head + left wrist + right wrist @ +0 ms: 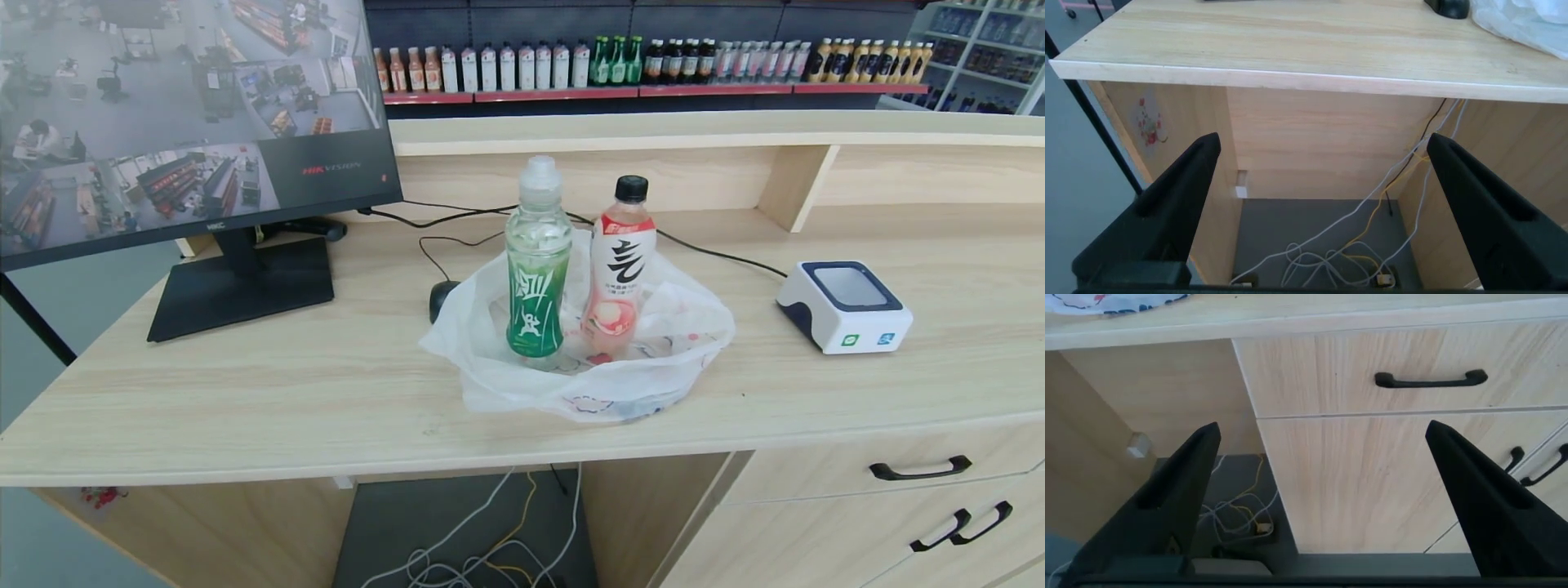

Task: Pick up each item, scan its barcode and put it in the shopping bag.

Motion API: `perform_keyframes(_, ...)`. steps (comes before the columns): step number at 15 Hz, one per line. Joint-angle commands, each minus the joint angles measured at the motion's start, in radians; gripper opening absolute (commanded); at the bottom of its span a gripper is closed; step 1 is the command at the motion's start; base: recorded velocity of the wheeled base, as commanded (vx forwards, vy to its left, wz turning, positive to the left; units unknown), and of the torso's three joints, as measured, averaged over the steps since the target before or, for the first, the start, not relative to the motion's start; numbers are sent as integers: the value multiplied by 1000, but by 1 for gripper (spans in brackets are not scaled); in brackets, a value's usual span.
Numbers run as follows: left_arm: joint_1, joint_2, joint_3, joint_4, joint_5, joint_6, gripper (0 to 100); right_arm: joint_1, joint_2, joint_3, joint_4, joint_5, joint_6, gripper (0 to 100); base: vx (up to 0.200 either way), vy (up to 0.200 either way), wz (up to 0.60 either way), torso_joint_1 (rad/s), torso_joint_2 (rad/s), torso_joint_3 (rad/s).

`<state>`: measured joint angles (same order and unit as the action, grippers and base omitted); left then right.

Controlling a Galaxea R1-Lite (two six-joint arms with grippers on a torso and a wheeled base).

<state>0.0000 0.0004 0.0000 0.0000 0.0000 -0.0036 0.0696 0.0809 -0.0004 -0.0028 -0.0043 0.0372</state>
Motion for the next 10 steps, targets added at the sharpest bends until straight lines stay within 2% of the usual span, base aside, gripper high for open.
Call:
perform_keyframes(1,0,0,0,0,0,-1,100,-1,7,0,0,0,0,100,0,0,0,0,0,0)
perform_keyframes(6,0,0,0,0,0,2,100,1,7,0,0,0,0,100,0,0,0,0,0,0)
perform_keyframes(10,0,0,0,0,0,1,100,1,7,0,0,0,0,100,0,-200,0,2,4,1)
